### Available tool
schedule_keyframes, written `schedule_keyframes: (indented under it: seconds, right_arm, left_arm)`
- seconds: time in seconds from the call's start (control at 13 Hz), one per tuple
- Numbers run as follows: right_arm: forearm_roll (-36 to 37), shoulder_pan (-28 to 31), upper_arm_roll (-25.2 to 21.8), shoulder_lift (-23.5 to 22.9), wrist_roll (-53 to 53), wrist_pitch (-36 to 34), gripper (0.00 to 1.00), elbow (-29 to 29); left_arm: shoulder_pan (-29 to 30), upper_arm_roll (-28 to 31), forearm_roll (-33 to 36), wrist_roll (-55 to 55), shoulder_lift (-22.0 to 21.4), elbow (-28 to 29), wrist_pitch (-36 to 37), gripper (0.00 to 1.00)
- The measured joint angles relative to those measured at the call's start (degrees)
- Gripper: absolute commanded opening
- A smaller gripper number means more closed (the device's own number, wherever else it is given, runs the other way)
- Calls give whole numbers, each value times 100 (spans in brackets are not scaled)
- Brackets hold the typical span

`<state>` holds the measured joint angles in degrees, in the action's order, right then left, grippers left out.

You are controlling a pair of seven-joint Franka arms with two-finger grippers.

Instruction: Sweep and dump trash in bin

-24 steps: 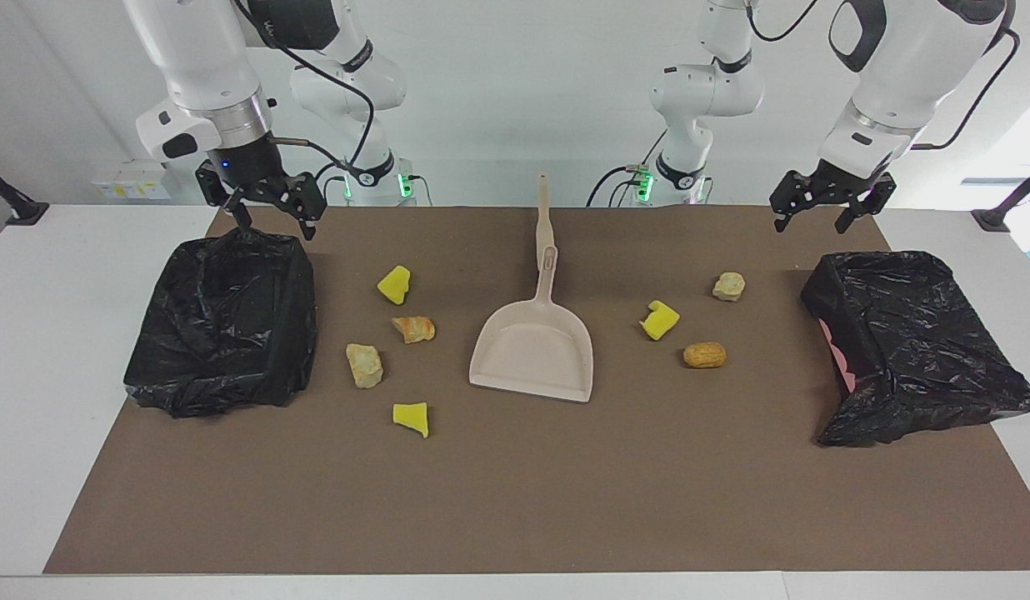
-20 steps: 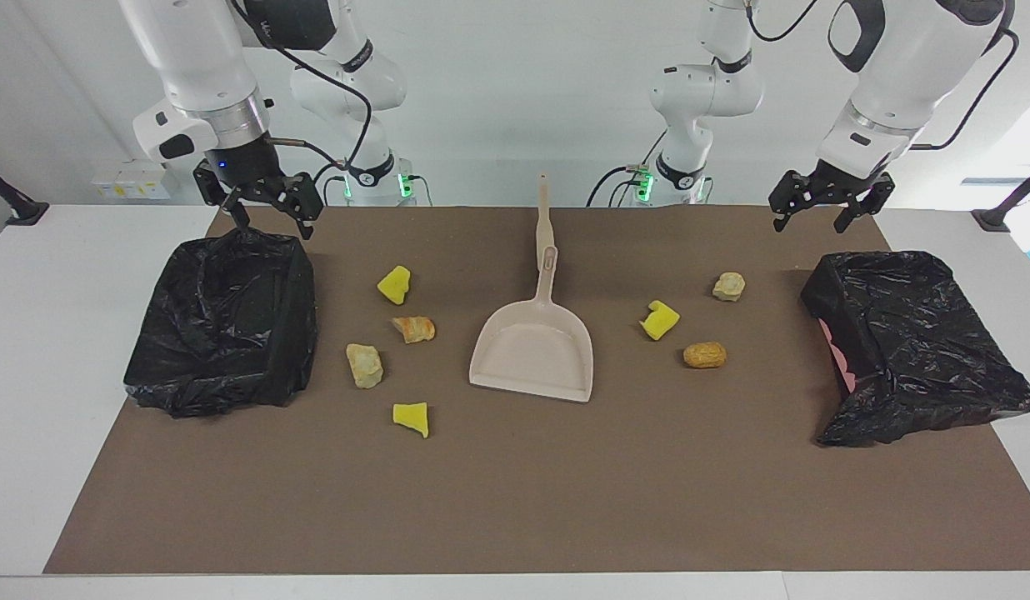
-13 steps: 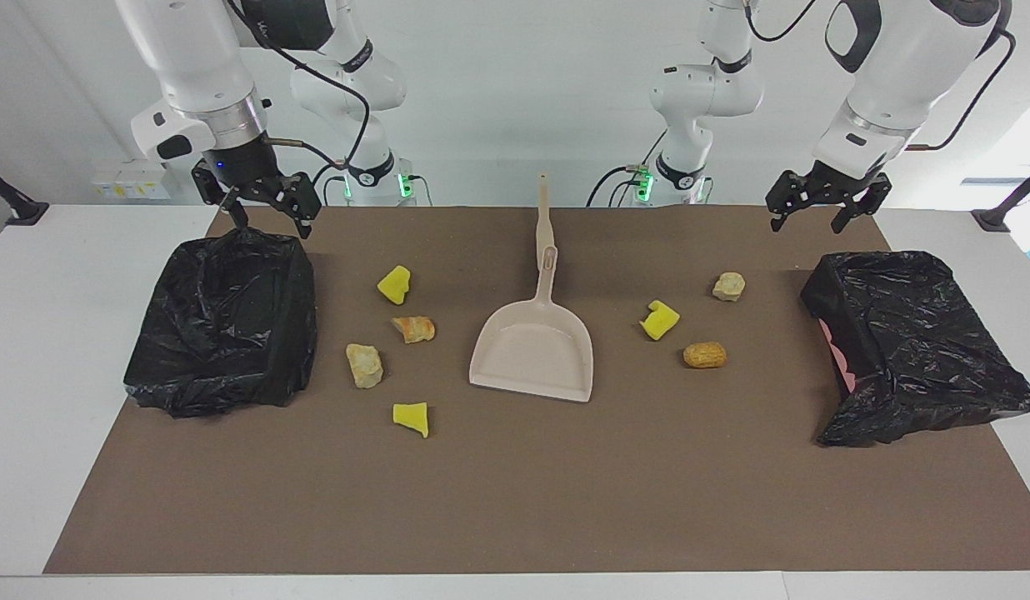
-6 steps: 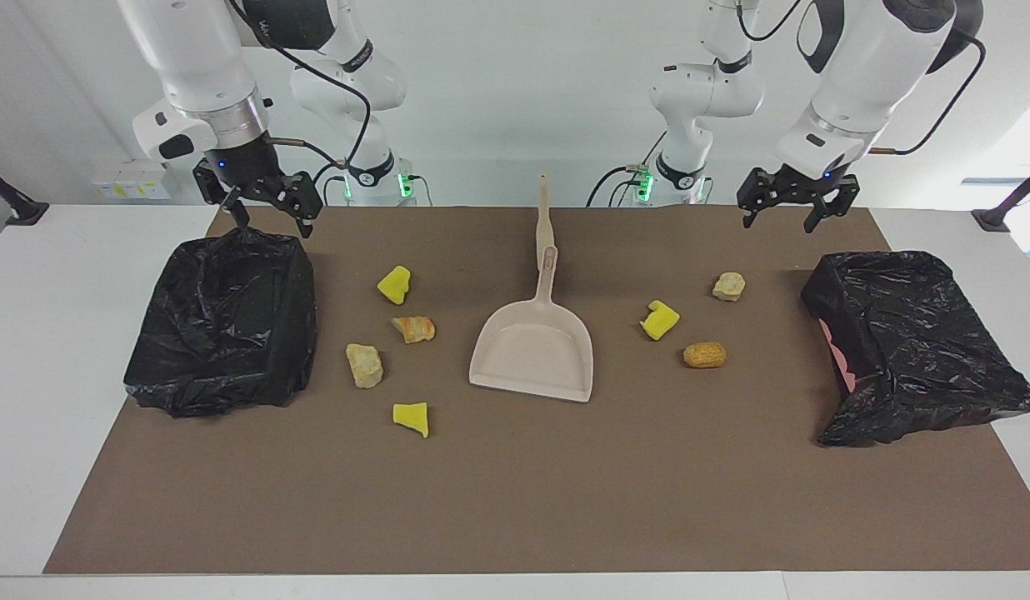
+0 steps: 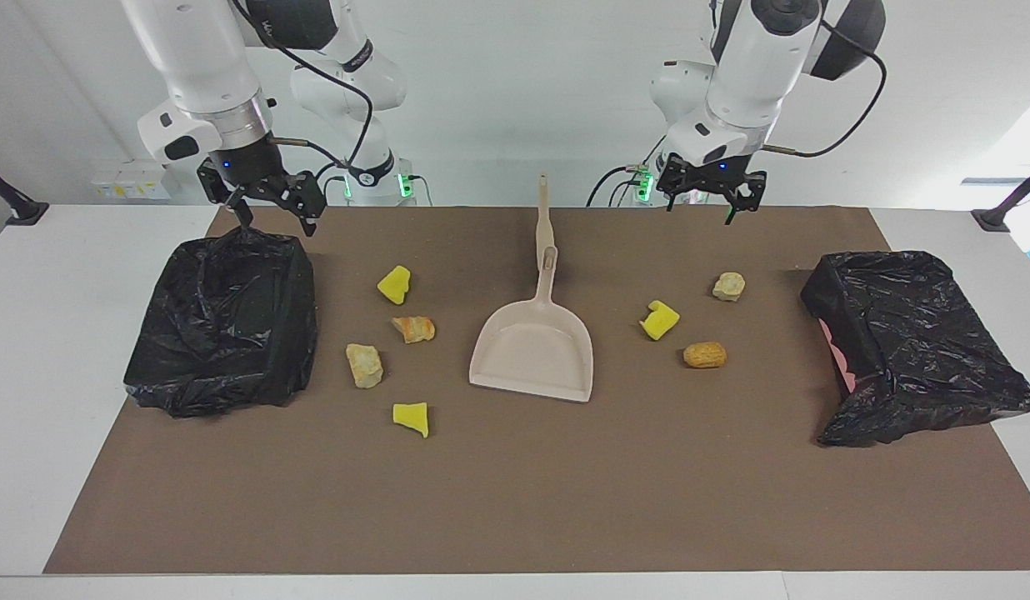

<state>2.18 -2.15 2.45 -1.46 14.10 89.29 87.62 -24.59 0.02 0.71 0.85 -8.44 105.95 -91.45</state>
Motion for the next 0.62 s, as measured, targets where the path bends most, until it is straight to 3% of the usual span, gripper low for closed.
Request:
schedule_keyframes:
  seconds: [0.23,0.62]
  right_arm:
    - [-80,-243,117,-57,349,160,100,95]
    - [-90,-1284,173,-573,1720,531,100,133]
  left_arm:
    - [-485,-4,-153,-340,-167,383,-52,100]
    - [-1275,-3,-285,-1043,-419,1324,-560,100]
